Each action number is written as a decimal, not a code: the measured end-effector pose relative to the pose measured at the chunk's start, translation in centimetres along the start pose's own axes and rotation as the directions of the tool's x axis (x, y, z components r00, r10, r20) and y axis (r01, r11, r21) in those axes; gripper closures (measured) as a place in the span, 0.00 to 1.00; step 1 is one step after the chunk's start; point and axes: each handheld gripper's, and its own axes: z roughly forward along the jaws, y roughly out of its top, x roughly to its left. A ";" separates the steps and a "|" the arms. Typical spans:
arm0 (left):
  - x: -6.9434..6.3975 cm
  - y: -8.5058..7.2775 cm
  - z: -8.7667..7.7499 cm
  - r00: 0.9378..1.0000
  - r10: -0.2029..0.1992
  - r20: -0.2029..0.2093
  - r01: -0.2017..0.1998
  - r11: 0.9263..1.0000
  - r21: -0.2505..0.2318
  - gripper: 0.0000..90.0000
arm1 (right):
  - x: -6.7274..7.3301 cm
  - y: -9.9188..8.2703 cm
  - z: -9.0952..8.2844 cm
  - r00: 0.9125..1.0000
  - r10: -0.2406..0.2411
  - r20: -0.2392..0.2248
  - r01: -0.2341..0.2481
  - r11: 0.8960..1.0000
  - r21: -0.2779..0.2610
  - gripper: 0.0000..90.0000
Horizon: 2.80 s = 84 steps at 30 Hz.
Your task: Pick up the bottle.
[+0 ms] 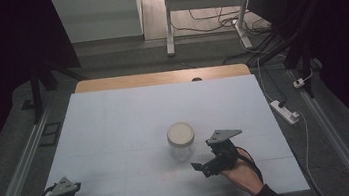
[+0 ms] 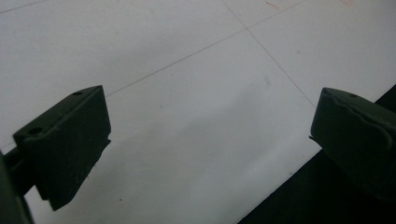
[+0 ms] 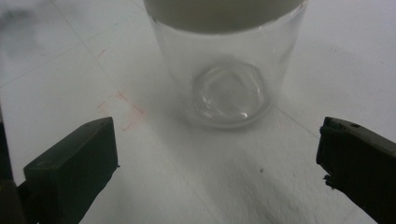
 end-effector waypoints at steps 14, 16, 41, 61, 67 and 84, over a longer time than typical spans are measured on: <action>0.1 0.0 0.0 1.000 -0.002 0.005 0.002 1.000 0.002 0.00 | -0.3 1.7 2.3 0.999 -0.030 0.012 0.030 1.000 0.006 0.00; 0.1 0.0 0.0 1.000 -0.003 0.005 0.003 1.000 0.001 0.00 | -0.4 1.9 2.6 0.999 -0.033 0.012 0.033 0.999 -0.002 0.00; 0.1 0.0 0.1 1.000 -0.002 0.011 0.002 1.000 0.005 0.00 | -0.5 3.5 5.5 0.998 -0.064 0.009 0.064 0.997 -0.039 0.02; 0.1 0.0 0.1 1.000 -0.005 0.018 0.005 1.000 0.008 0.00 | -0.2 3.5 5.3 0.995 -0.092 0.045 0.094 0.994 -0.055 0.07; 0.2 0.0 0.1 1.000 -0.007 0.025 0.007 1.000 0.007 0.00 | -0.1 3.6 5.2 0.994 -0.096 0.047 0.098 0.994 -0.046 0.07; 0.3 0.0 0.0 0.999 -0.015 0.034 0.015 1.000 0.004 0.00 | 1.9 4.2 4.2 0.992 -0.123 0.000 0.123 0.989 -0.078 0.08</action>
